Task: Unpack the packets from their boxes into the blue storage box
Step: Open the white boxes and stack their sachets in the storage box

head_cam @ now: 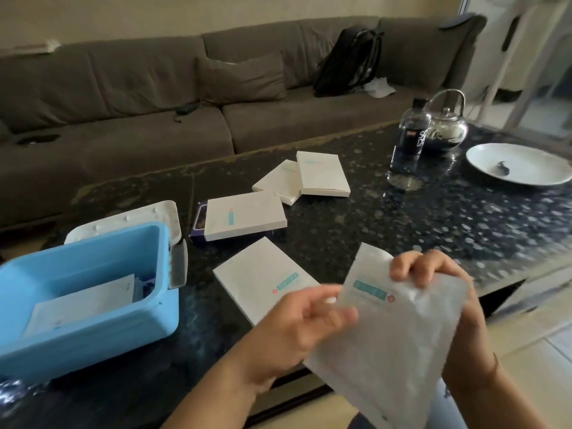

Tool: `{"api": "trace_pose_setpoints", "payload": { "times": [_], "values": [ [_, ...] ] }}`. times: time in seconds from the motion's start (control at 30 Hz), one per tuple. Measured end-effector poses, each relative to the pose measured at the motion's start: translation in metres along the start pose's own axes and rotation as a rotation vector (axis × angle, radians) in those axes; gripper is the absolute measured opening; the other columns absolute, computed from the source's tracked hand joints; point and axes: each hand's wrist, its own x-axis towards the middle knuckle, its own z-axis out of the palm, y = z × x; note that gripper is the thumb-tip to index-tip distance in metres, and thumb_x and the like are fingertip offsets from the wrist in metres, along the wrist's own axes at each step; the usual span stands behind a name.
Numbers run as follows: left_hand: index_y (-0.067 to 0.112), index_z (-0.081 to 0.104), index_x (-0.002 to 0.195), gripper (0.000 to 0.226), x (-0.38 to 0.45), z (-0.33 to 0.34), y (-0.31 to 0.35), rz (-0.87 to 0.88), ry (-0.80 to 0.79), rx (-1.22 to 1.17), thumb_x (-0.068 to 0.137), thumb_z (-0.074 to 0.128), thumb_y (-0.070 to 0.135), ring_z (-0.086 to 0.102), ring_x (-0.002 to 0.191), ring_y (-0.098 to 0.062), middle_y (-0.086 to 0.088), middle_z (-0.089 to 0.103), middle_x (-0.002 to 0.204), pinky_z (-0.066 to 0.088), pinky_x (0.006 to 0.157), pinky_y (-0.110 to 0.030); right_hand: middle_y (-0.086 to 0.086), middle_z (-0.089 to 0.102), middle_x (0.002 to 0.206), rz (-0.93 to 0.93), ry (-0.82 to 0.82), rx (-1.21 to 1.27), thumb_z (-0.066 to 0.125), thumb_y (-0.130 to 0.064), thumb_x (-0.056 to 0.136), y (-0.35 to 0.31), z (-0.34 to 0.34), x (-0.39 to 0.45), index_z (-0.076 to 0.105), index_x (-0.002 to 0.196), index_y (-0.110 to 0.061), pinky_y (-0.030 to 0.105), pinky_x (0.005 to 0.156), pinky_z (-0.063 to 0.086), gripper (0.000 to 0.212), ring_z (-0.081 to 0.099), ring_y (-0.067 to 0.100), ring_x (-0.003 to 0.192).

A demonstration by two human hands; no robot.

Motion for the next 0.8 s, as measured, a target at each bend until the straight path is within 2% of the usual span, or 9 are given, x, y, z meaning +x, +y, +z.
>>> {"api": "trace_pose_setpoints", "payload": {
  "times": [0.13, 0.17, 0.23, 0.3, 0.37, 0.43, 0.53, 0.67, 0.8],
  "values": [
    [0.002, 0.071, 0.115, 0.032, 0.005, 0.006, -0.004, -0.184, -0.107, -0.340, 0.087, 0.067, 0.017, 0.070, 0.102, -0.026, -0.015, 0.072, 0.116, 0.056, 0.088, -0.035, 0.007, 0.066, 0.085, 0.092, 0.026, 0.047, 0.089, -0.049, 0.046, -0.003, 0.023, 0.016, 0.058, 0.074, -0.014, 0.035, 0.067, 0.054, 0.054, 0.061, 0.023, 0.078],
    [0.002, 0.072, 0.113, 0.030, 0.003, 0.006, -0.004, -0.172, -0.049, -0.408, 0.086, 0.070, 0.015, 0.070, 0.102, -0.028, -0.017, 0.072, 0.115, 0.057, 0.089, -0.038, 0.007, 0.069, 0.089, 0.127, 0.113, 0.014, 0.089, -0.046, 0.051, -0.001, 0.028, 0.018, 0.060, 0.081, -0.012, 0.031, 0.066, 0.057, 0.054, 0.066, 0.019, 0.078],
    [0.007, 0.076, 0.107, 0.025, 0.002, 0.005, -0.004, -0.137, 0.166, -0.491, 0.084, 0.074, 0.016, 0.070, 0.105, -0.032, -0.017, 0.073, 0.112, 0.054, 0.096, -0.045, 0.002, 0.072, 0.084, 0.218, 0.283, -0.166, 0.071, -0.031, 0.083, 0.012, 0.032, 0.013, 0.064, 0.093, -0.010, 0.021, 0.057, 0.055, 0.024, 0.068, 0.008, 0.066],
    [0.015, 0.077, 0.105, 0.026, 0.000, 0.000, 0.000, -0.096, 0.403, -0.553, 0.079, 0.072, 0.019, 0.073, 0.100, -0.027, -0.009, 0.076, 0.106, 0.054, 0.093, -0.046, 0.003, 0.072, 0.073, 0.347, 0.343, -0.239, 0.042, -0.039, 0.100, 0.027, 0.040, 0.002, 0.073, 0.087, -0.008, 0.028, 0.056, 0.051, 0.046, 0.066, 0.016, 0.063],
    [0.022, 0.071, 0.113, 0.039, -0.005, -0.005, 0.006, -0.056, 0.563, -0.556, 0.074, 0.072, 0.026, 0.074, 0.096, -0.024, -0.003, 0.077, 0.103, 0.057, 0.087, -0.044, 0.014, 0.068, 0.064, 0.446, 0.354, -0.204, 0.030, -0.062, 0.093, 0.032, 0.057, -0.008, 0.076, 0.073, -0.008, 0.036, 0.059, 0.046, 0.074, 0.060, 0.029, 0.056],
    [0.022, 0.070, 0.113, 0.042, -0.010, -0.008, 0.007, -0.057, 0.648, -0.535, 0.073, 0.073, 0.032, 0.073, 0.097, -0.026, -0.002, 0.077, 0.101, 0.057, 0.088, -0.046, 0.021, 0.064, 0.061, 0.481, 0.275, -0.229, 0.048, -0.074, 0.080, 0.033, 0.076, -0.008, 0.074, 0.072, -0.001, 0.037, 0.055, 0.044, 0.078, 0.057, 0.033, 0.051],
    [0.019, 0.072, 0.107, 0.027, -0.016, -0.010, 0.008, -0.081, 0.725, -0.572, 0.082, 0.071, 0.029, 0.072, 0.094, -0.028, -0.005, 0.078, 0.093, 0.057, 0.086, -0.045, 0.030, 0.068, 0.070, 0.517, 0.190, -0.289, 0.079, -0.038, 0.068, 0.033, 0.100, -0.006, 0.072, 0.080, 0.004, 0.037, 0.052, 0.045, 0.045, 0.061, 0.037, 0.054],
    [0.017, 0.073, 0.095, 0.016, -0.032, -0.028, 0.013, -0.044, 0.795, -0.628, 0.081, 0.073, 0.025, 0.073, 0.091, -0.028, -0.005, 0.078, 0.089, 0.056, 0.090, -0.049, 0.027, 0.071, 0.076, 0.605, 0.123, -0.270, 0.070, -0.020, 0.067, 0.031, 0.120, 0.002, 0.073, 0.090, 0.003, 0.029, 0.040, 0.045, 0.033, 0.063, 0.032, 0.052],
    [0.026, 0.073, 0.096, 0.040, -0.061, -0.066, 0.016, 0.087, 0.869, -0.425, 0.057, 0.079, 0.034, 0.072, 0.094, -0.013, 0.007, 0.077, 0.095, 0.056, 0.093, -0.043, 0.026, 0.070, 0.077, 0.670, 0.063, -0.242, 0.069, -0.016, 0.064, 0.029, 0.138, 0.011, 0.076, 0.082, 0.000, 0.030, 0.040, 0.046, 0.025, 0.061, 0.035, 0.052]
  ]
}}
